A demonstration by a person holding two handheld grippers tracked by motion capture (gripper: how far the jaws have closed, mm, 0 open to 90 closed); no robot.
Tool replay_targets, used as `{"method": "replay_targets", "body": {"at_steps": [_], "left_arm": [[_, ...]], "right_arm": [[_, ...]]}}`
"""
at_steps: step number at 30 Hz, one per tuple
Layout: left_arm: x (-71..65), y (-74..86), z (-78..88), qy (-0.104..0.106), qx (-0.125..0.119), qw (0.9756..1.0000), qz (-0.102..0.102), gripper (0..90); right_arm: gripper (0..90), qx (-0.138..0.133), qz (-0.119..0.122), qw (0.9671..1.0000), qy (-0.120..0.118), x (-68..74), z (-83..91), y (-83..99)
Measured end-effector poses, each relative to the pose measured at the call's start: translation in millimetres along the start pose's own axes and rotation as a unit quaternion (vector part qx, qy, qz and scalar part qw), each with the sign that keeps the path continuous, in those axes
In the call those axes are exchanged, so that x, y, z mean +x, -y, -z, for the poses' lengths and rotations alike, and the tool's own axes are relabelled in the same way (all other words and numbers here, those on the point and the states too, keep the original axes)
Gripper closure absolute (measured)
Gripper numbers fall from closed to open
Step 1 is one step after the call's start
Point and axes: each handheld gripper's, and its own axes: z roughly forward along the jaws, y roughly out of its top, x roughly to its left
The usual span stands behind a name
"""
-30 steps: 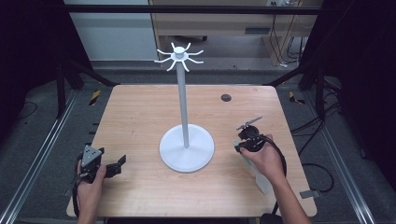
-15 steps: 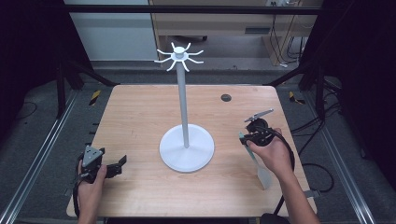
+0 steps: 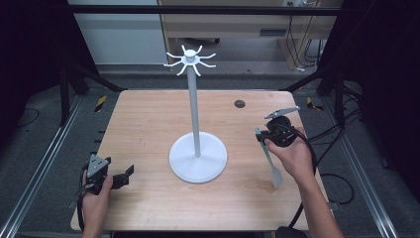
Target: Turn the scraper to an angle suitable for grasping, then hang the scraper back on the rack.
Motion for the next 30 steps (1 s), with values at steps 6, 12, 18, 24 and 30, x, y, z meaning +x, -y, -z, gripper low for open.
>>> {"method": "replay_targets", "body": {"at_steps": [6,12,18,24,30], "left_arm": [[0.5,-0.1,0.1,0.0,0.0,1.0,0.001,4.2],[0.3,-0.1,0.2,0.0,-0.001,1.0,0.001,4.3],[0.9,-0.1,0.3,-0.001,0.0,1.0,0.001,4.3],[0.8,0.0,0.5,-0.001,-0.001,1.0,0.002,4.2],[0.3,-0.3,0.6,-0.002,0.0,1.0,-0.001,4.2]], "right_arm": [[74.8,-0.042,-0.003,0.9991,0.007,-2.8,11.6,-6.2],[74.8,-0.081,-0.005,0.9966,0.018,-2.5,22.6,-12.0],[74.8,-0.099,-0.002,0.9949,0.018,-1.2,29.5,-17.9],[74.8,-0.115,-0.001,0.9933,0.016,1.6,36.3,-24.2],[74.8,-0.136,0.006,0.9906,0.014,6.7,46.3,-30.8]]}}
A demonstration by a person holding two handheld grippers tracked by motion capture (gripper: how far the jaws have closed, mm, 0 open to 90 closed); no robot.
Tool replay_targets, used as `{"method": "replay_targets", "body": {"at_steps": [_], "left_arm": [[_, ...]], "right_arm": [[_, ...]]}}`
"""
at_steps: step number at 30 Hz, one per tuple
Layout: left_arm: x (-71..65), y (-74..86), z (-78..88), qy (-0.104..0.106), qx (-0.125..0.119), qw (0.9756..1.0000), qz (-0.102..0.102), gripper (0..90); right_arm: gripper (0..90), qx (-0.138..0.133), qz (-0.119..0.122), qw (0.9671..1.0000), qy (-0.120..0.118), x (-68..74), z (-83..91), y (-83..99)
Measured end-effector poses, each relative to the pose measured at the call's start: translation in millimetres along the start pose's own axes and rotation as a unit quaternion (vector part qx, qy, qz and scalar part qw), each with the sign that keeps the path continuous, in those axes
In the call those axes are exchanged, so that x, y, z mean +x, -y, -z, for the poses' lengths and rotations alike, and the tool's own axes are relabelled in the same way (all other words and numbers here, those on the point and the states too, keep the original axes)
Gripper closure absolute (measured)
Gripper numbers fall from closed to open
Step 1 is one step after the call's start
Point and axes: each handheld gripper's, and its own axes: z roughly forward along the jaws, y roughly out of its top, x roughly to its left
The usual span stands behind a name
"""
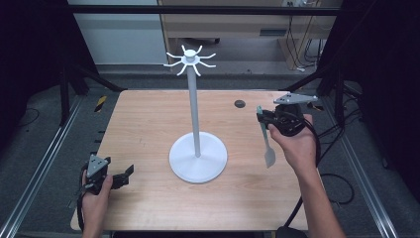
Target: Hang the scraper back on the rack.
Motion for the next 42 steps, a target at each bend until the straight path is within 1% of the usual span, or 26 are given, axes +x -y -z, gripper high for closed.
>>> {"method": "replay_targets", "body": {"at_steps": [8,13,17,27,29,42], "left_arm": [[0.4,0.1,0.1,0.001,-0.001,1.0,0.002,4.2],[0.1,-0.1,0.2,0.0,-0.001,1.0,0.0,4.2],[0.2,0.0,0.2,0.001,-0.001,1.0,0.002,4.2],[0.3,-0.1,0.4,0.001,-0.001,1.0,0.002,4.2],[0.4,-0.1,0.4,0.001,-0.001,1.0,0.002,4.2],[0.2,-0.1,0.2,0.001,-0.001,1.0,0.001,4.2]], "right_arm": [[74.8,-0.023,0.009,0.9996,-0.009,10.1,6.3,-12.5],[74.8,-0.03,0.011,0.9994,-0.013,14.6,7.0,-17.5],[74.8,-0.04,0.016,0.9989,-0.016,18.9,7.8,-23.5],[74.8,-0.053,0.021,0.9981,-0.021,26.2,9.6,-36.2],[74.8,-0.056,0.025,0.9979,-0.023,27.8,10.1,-39.9],[74.8,-0.067,0.028,0.997,-0.028,33.1,10.1,-48.9]]}}
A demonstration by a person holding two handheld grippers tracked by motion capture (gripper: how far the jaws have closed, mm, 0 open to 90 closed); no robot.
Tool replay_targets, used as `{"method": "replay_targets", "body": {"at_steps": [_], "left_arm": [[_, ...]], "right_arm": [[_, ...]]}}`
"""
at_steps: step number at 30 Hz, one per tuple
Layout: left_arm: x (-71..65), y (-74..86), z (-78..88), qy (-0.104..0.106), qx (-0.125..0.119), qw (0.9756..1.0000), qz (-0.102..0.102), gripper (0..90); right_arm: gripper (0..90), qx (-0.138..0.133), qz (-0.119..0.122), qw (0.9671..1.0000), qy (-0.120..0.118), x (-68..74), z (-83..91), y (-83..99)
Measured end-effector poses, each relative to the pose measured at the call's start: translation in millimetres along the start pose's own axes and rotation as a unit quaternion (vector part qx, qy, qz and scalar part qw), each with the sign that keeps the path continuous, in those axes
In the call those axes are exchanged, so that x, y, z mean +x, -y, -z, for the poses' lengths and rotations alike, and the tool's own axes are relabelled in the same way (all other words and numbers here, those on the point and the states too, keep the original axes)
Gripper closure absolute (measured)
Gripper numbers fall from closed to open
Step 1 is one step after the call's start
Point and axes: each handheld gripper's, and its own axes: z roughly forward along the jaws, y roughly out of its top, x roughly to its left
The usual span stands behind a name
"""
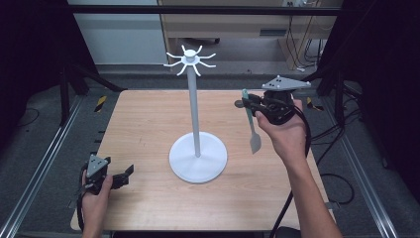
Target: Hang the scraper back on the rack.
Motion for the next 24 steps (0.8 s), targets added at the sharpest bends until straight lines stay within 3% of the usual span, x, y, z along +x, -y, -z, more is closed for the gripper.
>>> {"method": "replay_targets", "body": {"at_steps": [24], "left_arm": [[-0.1,-0.1,0.0,0.0,0.0,1.0,-0.001,4.3]], "right_arm": [[74.8,-0.033,0.01,0.9993,-0.015,13.9,6.1,-22.8]]}}
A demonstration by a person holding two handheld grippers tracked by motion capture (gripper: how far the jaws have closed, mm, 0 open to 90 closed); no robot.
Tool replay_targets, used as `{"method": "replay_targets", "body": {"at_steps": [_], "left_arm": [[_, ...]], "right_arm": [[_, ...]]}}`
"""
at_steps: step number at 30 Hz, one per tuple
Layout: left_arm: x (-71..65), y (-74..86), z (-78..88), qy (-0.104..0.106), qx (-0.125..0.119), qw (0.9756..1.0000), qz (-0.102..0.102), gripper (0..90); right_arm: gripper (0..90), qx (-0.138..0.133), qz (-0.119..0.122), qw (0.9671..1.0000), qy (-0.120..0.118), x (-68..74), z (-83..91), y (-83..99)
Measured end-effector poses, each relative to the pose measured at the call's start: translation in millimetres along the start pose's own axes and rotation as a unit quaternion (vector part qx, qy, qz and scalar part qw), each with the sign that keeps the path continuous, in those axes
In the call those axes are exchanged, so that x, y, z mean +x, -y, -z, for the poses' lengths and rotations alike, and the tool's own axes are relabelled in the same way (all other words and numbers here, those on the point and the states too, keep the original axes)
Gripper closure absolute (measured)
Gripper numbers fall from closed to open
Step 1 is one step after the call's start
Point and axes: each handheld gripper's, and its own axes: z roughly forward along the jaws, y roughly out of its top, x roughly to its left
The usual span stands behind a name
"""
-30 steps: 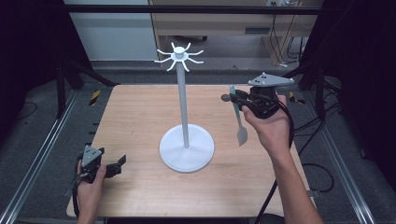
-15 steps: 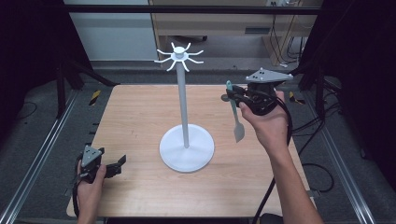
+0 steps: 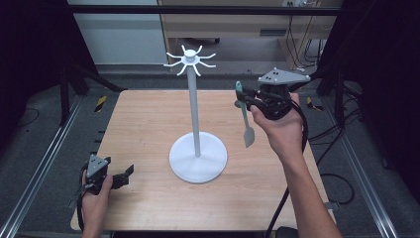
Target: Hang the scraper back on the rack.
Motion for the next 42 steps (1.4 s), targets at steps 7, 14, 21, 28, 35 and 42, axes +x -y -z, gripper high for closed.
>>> {"method": "replay_targets", "body": {"at_steps": [7,14,21,28,35,42], "left_arm": [[0.0,0.0,0.3,0.001,0.0,1.0,0.002,4.3],[0.2,0.0,0.4,0.001,0.0,1.0,0.002,4.3],[0.2,0.0,0.4,0.001,0.0,1.0,0.002,4.3],[0.1,0.0,0.5,0.001,0.0,1.0,0.002,4.3],[0.0,0.0,0.5,0.001,0.0,1.0,0.002,4.3],[-0.1,0.0,0.6,0.002,0.0,1.0,0.002,4.4]], "right_arm": [[74.8,-0.006,0.004,1.0,-0.003,3.9,-0.2,-5.2],[74.8,-0.015,0.004,0.9999,-0.006,7.1,0.3,-12.5],[74.8,-0.025,0.009,0.9996,-0.012,11.7,3.0,-19.5],[74.8,-0.034,0.015,0.9992,-0.016,17.8,5.5,-24.7],[74.8,-0.047,0.024,0.9983,-0.026,28.4,10.7,-32.2],[74.8,-0.058,0.031,0.9974,-0.031,36.2,14.5,-38.3]]}}
